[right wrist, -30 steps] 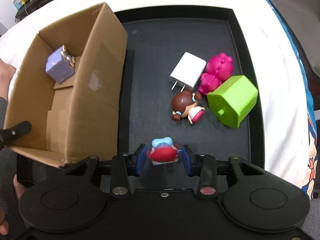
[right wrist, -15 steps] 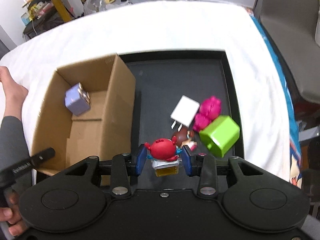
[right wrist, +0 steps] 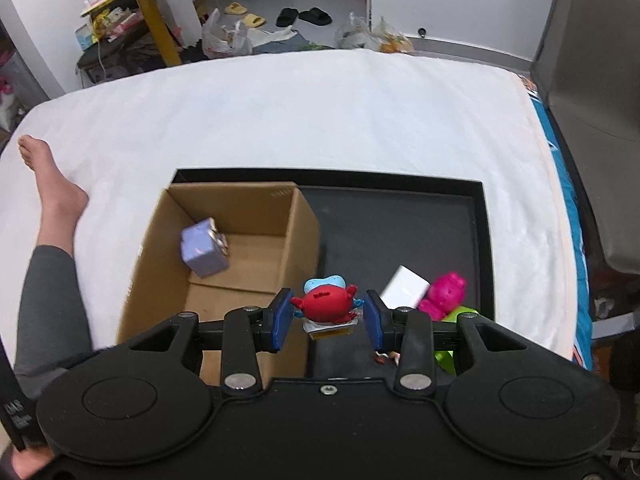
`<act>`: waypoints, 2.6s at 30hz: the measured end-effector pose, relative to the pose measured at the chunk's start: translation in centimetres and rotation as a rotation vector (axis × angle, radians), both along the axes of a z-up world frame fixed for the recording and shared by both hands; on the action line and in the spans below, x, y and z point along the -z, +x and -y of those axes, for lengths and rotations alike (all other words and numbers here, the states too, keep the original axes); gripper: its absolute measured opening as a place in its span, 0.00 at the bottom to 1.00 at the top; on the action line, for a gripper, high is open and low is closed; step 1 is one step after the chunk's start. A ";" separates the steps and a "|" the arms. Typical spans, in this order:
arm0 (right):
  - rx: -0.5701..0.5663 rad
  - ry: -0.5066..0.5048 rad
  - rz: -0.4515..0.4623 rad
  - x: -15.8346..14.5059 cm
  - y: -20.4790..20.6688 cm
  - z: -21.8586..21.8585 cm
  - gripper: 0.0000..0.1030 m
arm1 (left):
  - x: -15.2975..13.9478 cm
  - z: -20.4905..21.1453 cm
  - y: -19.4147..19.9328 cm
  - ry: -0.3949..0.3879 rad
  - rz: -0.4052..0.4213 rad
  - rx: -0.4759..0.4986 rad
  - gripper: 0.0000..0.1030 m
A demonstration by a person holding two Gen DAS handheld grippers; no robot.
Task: Organize rigid objects
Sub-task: 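Lift the blue-red figure and carry it over the box, then lower the figure beside the lavender cube and open the right tool, then move the right tool back toward the lime-green block and pink figure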
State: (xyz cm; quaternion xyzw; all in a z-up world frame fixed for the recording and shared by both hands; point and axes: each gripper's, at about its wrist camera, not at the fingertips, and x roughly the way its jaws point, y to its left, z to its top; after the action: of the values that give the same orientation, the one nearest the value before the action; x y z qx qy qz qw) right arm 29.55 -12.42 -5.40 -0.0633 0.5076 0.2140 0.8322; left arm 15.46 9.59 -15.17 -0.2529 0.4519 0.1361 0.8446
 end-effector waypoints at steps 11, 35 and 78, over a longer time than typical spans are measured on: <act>-0.036 0.007 0.003 -0.7 0.8 -2.7 0.37 | 0.0 0.1 -0.1 0.001 0.004 -0.003 0.18; -0.134 -0.028 -0.036 4.5 2.4 -10.8 0.37 | 0.2 -0.5 -0.3 -0.034 0.018 0.003 0.18; -0.057 0.087 -0.038 -1.4 0.2 -3.3 0.73 | 0.2 -1.2 -0.8 -0.062 0.032 0.005 0.19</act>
State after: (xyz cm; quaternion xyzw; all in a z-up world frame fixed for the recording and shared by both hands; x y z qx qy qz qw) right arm 29.71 -9.15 -4.03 -0.0375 0.5117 0.2607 0.8178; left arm 14.66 10.80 -15.38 -0.2798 0.4428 0.1158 0.8440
